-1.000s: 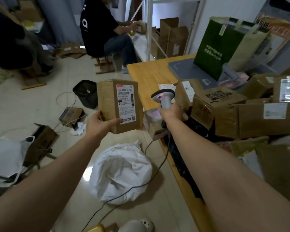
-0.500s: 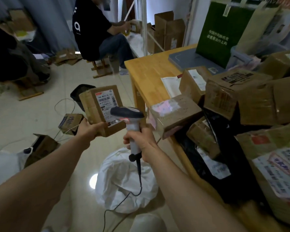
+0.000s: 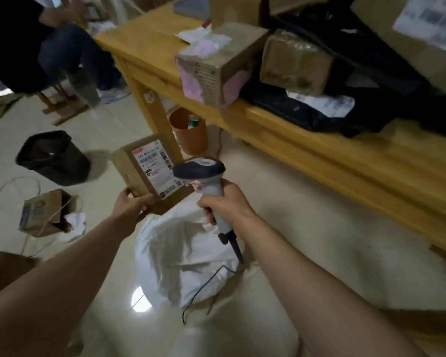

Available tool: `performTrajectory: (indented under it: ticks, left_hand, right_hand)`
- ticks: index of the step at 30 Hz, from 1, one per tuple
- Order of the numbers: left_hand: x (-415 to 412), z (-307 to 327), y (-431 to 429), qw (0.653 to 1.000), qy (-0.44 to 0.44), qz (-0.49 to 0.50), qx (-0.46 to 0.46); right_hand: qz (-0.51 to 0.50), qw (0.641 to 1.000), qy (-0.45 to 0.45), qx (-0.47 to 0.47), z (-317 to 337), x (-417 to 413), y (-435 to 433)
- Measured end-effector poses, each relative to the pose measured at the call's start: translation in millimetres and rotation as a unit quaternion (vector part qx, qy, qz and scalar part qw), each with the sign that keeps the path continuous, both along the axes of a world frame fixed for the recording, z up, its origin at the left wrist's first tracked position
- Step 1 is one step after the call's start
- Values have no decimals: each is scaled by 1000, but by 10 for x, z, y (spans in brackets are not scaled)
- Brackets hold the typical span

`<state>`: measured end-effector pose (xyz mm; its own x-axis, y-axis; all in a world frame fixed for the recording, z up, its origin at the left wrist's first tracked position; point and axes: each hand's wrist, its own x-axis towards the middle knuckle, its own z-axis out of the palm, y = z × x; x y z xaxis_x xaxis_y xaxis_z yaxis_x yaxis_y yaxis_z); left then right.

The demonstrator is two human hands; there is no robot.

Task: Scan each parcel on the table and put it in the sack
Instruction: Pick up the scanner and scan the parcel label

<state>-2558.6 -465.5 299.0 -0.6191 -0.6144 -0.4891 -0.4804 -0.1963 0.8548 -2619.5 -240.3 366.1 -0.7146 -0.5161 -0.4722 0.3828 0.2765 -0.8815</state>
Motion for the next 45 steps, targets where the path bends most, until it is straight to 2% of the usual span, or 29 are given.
performTrajectory:
  ticks: [7, 16, 27, 45]
  left_hand:
    - [354, -269, 371, 996, 43, -74, 23]
    - [455, -351, 507, 988, 82, -126, 28]
    - [386, -319, 423, 991, 61, -116, 18]
    - [343, -374, 335, 993, 67, -94, 35]
  right_hand:
    - [-91, 996, -3, 24, -61, 786, 280]
    - [-134, 983, 109, 58, 5, 1049, 417]
    - [-113, 980, 137, 84, -81, 998, 361]
    - [-91, 988, 105, 71, -19, 939, 233]
